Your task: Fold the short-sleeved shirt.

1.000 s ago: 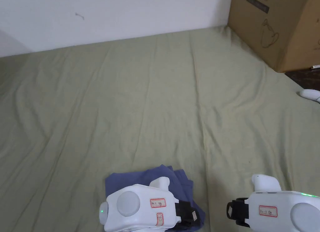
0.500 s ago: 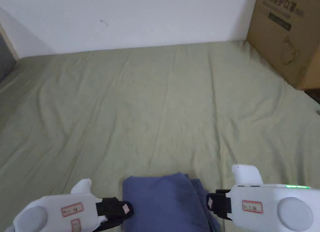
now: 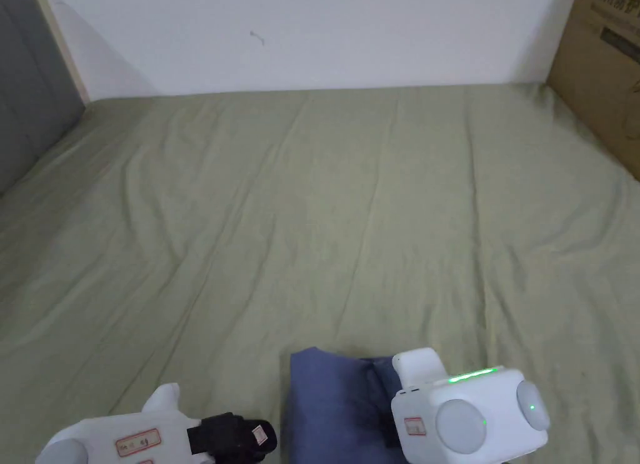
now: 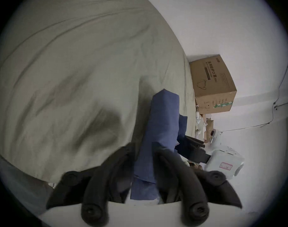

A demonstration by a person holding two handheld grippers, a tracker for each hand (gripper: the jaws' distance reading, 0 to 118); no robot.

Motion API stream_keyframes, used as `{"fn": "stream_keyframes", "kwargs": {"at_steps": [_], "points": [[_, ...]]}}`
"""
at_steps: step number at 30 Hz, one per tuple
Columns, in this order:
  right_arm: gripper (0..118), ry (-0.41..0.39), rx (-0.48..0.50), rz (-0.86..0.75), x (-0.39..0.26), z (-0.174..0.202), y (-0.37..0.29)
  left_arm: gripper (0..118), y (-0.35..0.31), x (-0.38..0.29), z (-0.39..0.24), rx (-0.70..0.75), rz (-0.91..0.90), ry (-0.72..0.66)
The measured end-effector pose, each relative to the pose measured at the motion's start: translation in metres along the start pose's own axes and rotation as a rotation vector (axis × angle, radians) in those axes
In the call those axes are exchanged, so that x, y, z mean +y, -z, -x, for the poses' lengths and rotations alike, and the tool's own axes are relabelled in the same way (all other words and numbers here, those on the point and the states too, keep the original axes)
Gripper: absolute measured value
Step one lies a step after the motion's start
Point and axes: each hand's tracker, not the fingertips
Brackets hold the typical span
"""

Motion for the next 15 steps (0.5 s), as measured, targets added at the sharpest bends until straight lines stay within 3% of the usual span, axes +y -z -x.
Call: {"fn": "stream_keyframes", "kwargs": {"at_steps": [1, 2, 3, 5, 15], "points": [[0, 0.018, 0.024, 0.01, 0.001, -0.005, 0.001, 83, 0.002, 0.001, -0.002, -0.003, 0.005, 0.009], [0, 0.052, 0.048, 0.011, 0.0, -0.01, -0.001, 106, 0.005, 0.003, -0.005, -0.001, 0.01, 0.025], [0, 0.08, 0.058, 0.008, 0.0, -0.012, 0.0, 112, 0.008, 0.004, -0.009, 0.009, 0.012, 0.036], [0, 0.105, 0.069, 0.0, -0.002, -0.015, 0.0, 118, 0.017, 0.004, -0.013, 0.037, 0.024, 0.067], [0, 0.119, 0.088, -0.012, -0.006, -0.02, -0.001, 118, 0.093, 0.017, -0.003, -0.151, 0.136, -0.007]]}}
